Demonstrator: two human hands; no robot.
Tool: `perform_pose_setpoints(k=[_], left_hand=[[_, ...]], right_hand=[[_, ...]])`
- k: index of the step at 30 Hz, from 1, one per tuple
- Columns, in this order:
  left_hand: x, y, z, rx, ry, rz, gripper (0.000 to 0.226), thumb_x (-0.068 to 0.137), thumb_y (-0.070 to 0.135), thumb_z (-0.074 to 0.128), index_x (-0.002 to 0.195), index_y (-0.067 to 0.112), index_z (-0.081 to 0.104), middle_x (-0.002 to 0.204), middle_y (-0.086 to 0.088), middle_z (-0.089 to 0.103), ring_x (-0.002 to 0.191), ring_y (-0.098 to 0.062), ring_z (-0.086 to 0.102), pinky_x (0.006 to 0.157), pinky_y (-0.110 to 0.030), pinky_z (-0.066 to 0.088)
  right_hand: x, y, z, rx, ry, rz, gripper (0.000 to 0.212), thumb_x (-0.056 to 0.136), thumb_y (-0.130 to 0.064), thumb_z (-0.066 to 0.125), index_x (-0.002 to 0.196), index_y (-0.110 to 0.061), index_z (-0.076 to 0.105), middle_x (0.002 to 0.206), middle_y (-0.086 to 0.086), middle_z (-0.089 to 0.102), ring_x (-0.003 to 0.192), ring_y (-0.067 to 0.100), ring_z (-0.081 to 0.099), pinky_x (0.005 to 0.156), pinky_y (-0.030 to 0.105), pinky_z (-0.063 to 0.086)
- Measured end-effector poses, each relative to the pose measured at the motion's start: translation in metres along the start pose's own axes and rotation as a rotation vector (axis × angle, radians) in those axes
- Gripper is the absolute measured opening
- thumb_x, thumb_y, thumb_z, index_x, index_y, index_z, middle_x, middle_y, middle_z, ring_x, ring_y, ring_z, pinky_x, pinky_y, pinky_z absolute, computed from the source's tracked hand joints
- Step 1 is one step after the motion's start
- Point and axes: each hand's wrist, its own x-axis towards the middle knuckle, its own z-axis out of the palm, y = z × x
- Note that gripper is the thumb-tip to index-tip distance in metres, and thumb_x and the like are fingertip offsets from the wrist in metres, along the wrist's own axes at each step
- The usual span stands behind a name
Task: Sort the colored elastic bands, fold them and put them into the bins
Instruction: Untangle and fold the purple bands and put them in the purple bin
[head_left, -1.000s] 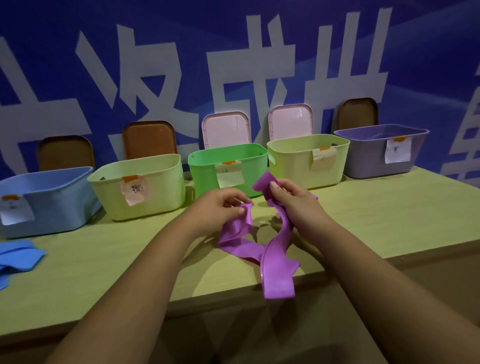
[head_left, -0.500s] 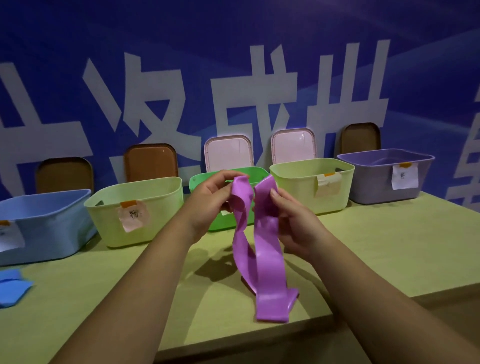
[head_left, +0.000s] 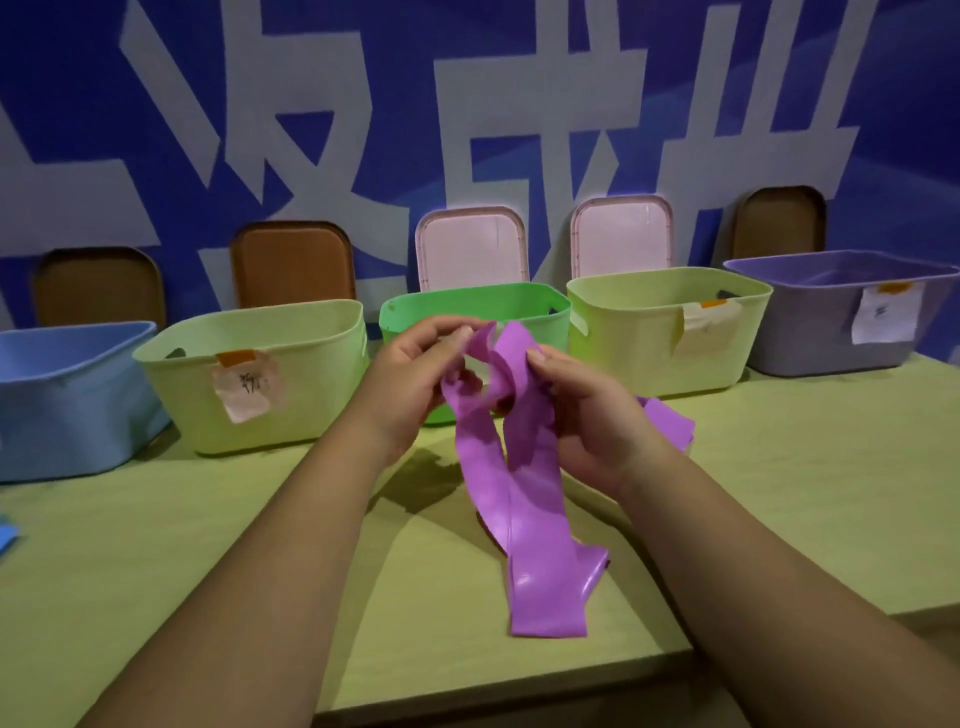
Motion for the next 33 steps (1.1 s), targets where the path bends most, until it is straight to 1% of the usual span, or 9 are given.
perform_pose_setpoints(k=[3,7,10,13,20,23,25,30,33], left_hand=[[-0.001,0.005,-0.005,-0.174,-0.056,-0.045,0.009,0.096,0.014,0.069,0.102,0.013,0.075,0.085,-0.003,0.074,0.067,-0.017,0.067,0.075,-0.037,0.061],[-0.009,0.008,-0.005,-0.211,-0.118,-0.064,0.018,0.102,0.012,0.06,0.116,0.004,0.068,0.065,-0.003,0.05,0.05,-0.016,0.047,0.054,-0.027,0.052],[-0.012,0.007,-0.008,-0.279,-0.196,-0.077,0.021,0.104,0.015,0.06,0.12,0.004,0.067,0.067,-0.004,0.034,0.046,-0.012,0.033,0.049,-0.025,0.04],[-0.016,0.004,-0.016,-0.253,-0.302,-0.14,0.029,0.101,0.026,0.06,0.122,0.007,0.07,0.073,-0.006,0.044,0.045,-0.009,0.033,0.041,-0.022,0.025],[-0.031,0.071,-0.017,0.749,-0.52,-0.374,0.061,0.093,0.069,0.057,0.113,0.015,0.075,0.09,-0.009,0.076,0.052,-0.013,0.047,0.046,-0.023,0.041],[-0.027,0.109,-0.011,1.207,-0.54,-0.46,0.083,0.078,0.091,0.046,0.105,0.02,0.078,0.087,0.003,0.08,0.068,-0.016,0.072,0.067,-0.029,0.058],[-0.026,0.127,-0.009,1.326,-0.52,-0.598,0.099,0.063,0.101,0.048,0.11,0.019,0.077,0.095,-0.001,0.082,0.083,-0.021,0.08,0.079,-0.035,0.064],[-0.035,0.158,-0.01,1.363,-0.387,-0.723,0.126,0.035,0.108,0.067,0.121,0.016,0.071,0.109,-0.008,0.077,0.093,-0.027,0.077,0.079,-0.037,0.061],[-0.047,0.176,0.002,1.375,-0.399,-0.689,0.098,0.049,0.102,0.069,0.113,0.027,0.067,0.113,-0.004,0.071,0.101,-0.028,0.071,0.084,-0.038,0.056]], right_hand=[[-0.002,-0.002,0.0,0.093,0.001,-0.023,0.019,0.092,-0.015,0.065,0.092,-0.014,0.084,0.086,0.006,0.076,0.079,0.017,0.071,0.085,0.029,0.056],[-0.009,-0.007,0.001,0.15,0.092,-0.009,0.018,0.086,-0.014,0.066,0.083,-0.013,0.084,0.072,0.001,0.071,0.064,0.012,0.067,0.065,0.022,0.056],[-0.015,-0.009,0.001,0.188,0.124,0.005,0.011,0.087,-0.014,0.069,0.092,-0.011,0.078,0.077,0.003,0.065,0.066,0.014,0.061,0.064,0.024,0.053],[-0.017,-0.009,-0.005,0.194,0.177,-0.005,0.013,0.083,-0.018,0.073,0.092,-0.013,0.08,0.076,0.001,0.067,0.067,0.016,0.06,0.06,0.025,0.054],[-0.034,-0.018,-0.015,0.044,0.061,0.076,0.014,0.089,-0.024,0.068,0.096,-0.016,0.078,0.076,-0.001,0.063,0.057,0.012,0.054,0.048,0.024,0.043],[-0.043,-0.038,-0.006,-0.021,-0.011,0.119,0.011,0.089,-0.017,0.071,0.096,-0.011,0.076,0.078,0.005,0.064,0.063,0.016,0.061,0.058,0.027,0.052],[-0.052,-0.055,0.001,-0.149,-0.044,0.146,0.009,0.088,-0.02,0.072,0.094,-0.013,0.075,0.082,0.006,0.064,0.067,0.018,0.062,0.062,0.028,0.052],[-0.078,-0.095,0.024,-0.471,-0.094,0.305,0.014,0.095,-0.025,0.066,0.101,-0.012,0.069,0.085,0.006,0.069,0.066,0.019,0.065,0.058,0.027,0.055],[-0.094,-0.107,0.04,-0.56,-0.148,0.344,0.016,0.098,-0.025,0.067,0.106,-0.011,0.069,0.093,0.008,0.07,0.074,0.021,0.066,0.063,0.027,0.055]])
